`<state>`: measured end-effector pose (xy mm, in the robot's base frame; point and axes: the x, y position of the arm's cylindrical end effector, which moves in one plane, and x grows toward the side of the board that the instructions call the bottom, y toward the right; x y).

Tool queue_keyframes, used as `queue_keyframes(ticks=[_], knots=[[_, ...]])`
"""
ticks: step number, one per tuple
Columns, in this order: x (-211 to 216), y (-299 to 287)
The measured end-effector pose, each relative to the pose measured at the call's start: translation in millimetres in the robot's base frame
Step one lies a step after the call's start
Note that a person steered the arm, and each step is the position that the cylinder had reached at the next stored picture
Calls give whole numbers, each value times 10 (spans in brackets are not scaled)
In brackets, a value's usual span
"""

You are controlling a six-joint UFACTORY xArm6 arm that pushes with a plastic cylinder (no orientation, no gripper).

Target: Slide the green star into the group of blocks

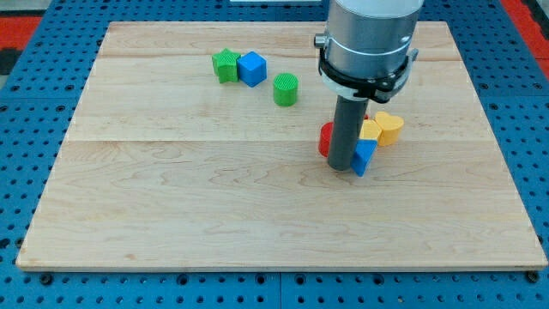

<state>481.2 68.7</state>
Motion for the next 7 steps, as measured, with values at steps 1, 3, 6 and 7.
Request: queue_keyframes(ticks=[1,3,6,7], knots=[[-33,-634],[-1273,-1830],[-1751,-1227],[-1345,-1096]])
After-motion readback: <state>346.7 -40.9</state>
